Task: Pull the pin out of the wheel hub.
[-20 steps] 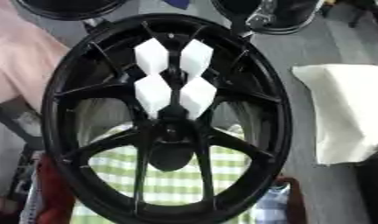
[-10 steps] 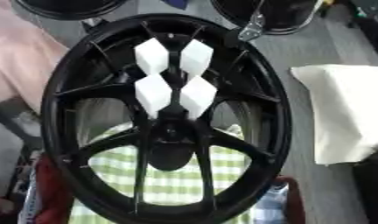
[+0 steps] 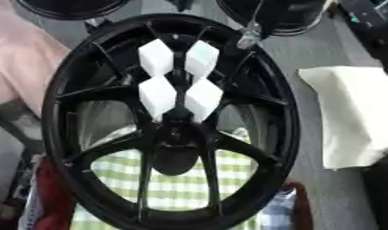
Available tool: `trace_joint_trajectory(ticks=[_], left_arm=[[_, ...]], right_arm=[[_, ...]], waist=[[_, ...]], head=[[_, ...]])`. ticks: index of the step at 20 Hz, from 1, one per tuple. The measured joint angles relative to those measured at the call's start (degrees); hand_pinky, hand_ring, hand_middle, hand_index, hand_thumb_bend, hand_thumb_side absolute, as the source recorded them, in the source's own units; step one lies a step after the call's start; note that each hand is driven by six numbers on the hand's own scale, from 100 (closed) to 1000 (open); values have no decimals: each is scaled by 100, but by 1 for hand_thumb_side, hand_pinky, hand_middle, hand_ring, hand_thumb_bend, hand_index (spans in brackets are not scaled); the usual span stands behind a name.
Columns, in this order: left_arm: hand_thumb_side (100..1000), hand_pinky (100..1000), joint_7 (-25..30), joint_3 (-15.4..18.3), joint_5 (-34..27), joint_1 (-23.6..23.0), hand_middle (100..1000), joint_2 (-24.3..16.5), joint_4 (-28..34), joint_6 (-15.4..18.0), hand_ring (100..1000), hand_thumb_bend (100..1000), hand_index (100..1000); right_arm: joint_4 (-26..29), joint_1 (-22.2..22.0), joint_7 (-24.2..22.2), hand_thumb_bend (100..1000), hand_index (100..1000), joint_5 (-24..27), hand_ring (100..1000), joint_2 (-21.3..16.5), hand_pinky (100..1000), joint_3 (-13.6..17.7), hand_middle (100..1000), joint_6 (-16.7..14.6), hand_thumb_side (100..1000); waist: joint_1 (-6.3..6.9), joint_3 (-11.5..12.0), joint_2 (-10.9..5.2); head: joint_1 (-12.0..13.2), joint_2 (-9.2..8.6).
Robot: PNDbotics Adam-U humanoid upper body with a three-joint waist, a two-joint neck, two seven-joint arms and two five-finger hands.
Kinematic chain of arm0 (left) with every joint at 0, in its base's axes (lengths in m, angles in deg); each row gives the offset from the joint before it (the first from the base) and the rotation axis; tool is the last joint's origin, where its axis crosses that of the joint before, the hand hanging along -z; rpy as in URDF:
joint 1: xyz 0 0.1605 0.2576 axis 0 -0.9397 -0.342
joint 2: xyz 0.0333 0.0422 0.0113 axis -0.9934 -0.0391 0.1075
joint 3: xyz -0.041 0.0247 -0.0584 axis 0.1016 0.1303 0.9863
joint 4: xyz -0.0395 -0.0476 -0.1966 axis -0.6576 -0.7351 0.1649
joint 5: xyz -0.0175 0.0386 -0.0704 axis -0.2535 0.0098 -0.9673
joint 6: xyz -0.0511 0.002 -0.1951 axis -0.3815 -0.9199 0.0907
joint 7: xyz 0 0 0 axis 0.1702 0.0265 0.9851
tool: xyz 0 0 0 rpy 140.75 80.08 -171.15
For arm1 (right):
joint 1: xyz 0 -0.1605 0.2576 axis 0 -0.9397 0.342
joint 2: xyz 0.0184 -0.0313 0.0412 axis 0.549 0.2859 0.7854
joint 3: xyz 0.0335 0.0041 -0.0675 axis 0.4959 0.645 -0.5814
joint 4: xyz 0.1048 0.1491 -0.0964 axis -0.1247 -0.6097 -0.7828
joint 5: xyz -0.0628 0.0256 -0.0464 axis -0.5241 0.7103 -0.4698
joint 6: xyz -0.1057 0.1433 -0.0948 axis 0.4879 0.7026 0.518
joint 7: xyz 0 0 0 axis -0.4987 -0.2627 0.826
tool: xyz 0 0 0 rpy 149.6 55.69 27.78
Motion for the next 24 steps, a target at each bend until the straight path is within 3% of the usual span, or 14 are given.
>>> trace_joint_trajectory(ticks=[24], left_arm=[[903, 841, 17, -1, 0, 30, 876, 0, 1, -13, 734, 408, 901]], right_arm=[[-413, -3, 166, 540, 831, -194, 889, 148, 918, -489, 814, -166, 100]], waist=[[-33, 50, 49]], head=[[-29, -1]])
